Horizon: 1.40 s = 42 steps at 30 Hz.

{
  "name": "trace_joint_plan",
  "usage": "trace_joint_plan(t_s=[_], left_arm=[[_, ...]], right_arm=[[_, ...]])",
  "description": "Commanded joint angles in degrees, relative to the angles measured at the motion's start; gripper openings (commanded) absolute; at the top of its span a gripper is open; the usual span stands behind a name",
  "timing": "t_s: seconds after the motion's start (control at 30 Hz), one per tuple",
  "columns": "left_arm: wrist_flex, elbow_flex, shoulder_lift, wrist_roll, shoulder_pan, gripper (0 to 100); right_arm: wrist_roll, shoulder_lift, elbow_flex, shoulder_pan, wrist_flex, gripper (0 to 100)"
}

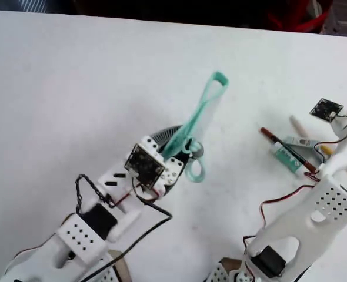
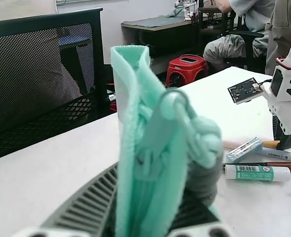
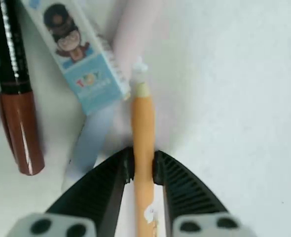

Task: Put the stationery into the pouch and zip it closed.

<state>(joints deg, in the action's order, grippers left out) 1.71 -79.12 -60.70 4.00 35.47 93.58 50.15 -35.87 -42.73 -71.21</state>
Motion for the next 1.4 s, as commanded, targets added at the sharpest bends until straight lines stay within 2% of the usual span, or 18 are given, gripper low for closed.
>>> trace_joint_plan(t_s=[0.0, 0.13, 0.27, 0.43, 0.6, 0.73, 0.93, 1.1, 1.23, 1.37], left_arm=[[1.3, -0.5, 0.7, 0.5, 0.3, 2], [2.0, -0.6, 0.7, 0.4, -0.8, 8], [6.6, 1.9, 0.7, 0.2, -4.2, 11], [17.3, 6.1, -3.4, 0.1, -4.7, 12], [22.9, 5.4, -13.8, 0.1, -5.0, 12], [24.2, 2.3, -22.4, 0.4, -4.8, 12], [25.8, 1.0, -27.1, 0.4, -4.5, 12], [26.6, 1.4, -27.1, 0.2, -4.4, 12], [26.6, 1.3, -27.1, 0.2, -4.0, 12], [28.1, 1.2, -27.1, 0.2, -1.5, 12]], right_arm=[[-2.7, -4.1, -3.0, -0.2, 0.2, 1.9], [-13.3, -12.4, -6.6, 0.2, -6.5, 1.8], [-22.2, -20.4, -7.9, 2.8, -14.7, 1.8], [-42.3, -30.7, -7.9, 6.5, -16.8, 1.8], [-60.7, -43.9, -7.9, 14.8, -16.9, 1.8], [-71.8, -57.6, -7.6, 26.8, -19.6, 1.8], [-82.3, -69.1, -6.6, 45.8, -21.1, 1.8], [-89.8, -74.5, -6.6, 59.2, -15.0, 1.8], [-91.8, -79.3, -6.1, 66.7, -6.7, 1.8], [-91.8, -80.9, -3.4, 70.8, -2.9, 1.8]])
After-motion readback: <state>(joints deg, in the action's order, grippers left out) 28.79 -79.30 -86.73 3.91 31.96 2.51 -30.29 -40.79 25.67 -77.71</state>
